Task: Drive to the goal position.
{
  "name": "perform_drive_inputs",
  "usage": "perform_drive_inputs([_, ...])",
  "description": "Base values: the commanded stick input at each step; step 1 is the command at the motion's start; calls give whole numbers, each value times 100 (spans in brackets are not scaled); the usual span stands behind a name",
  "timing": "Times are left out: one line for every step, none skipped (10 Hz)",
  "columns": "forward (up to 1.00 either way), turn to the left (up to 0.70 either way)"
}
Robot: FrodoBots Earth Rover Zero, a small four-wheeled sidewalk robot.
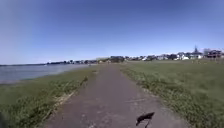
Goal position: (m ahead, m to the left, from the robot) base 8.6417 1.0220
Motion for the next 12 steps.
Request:
perform_drive_inputs([70,0])
perform_drive_inputs([70,0])
perform_drive_inputs([70,0])
perform_drive_inputs([70,0])
perform_drive_inputs([70,0])
perform_drive_inputs([70,0])
perform_drive_inputs([70,0])
perform_drive_inputs([70,0])
perform_drive_inputs([70,0])
perform_drive_inputs([70,0])
perform_drive_inputs([70,0])
perform_drive_inputs([70,0])
